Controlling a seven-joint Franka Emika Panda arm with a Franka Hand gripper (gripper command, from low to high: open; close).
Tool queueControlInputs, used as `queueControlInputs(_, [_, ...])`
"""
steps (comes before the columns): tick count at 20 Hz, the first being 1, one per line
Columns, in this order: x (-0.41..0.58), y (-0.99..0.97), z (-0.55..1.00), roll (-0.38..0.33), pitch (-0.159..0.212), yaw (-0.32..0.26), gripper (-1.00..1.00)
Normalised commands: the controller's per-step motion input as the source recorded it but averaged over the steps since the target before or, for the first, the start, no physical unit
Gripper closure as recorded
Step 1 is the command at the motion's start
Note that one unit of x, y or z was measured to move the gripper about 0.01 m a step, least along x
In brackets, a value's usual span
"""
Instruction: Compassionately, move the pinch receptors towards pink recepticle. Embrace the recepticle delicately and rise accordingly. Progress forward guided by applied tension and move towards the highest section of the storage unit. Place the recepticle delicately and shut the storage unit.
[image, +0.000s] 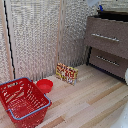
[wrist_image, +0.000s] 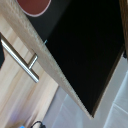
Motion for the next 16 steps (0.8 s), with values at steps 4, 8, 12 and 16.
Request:
queueControlInputs(4, [-0.077, 0.37, -0.26, -0.34, 0.186, 0.061, -1.0])
queueControlInputs(8, [-0.054, 0.33, -0.21, -0.366, 0.167, 0.054, -1.0])
queueControlInputs(12, [-0.054, 0.21, -0.13, -0.375, 0.147, 0.071, -1.0])
queueControlInputs(16, [0.006, 0.24, -0.26, -0.375, 0.095, 0.08, -1.0])
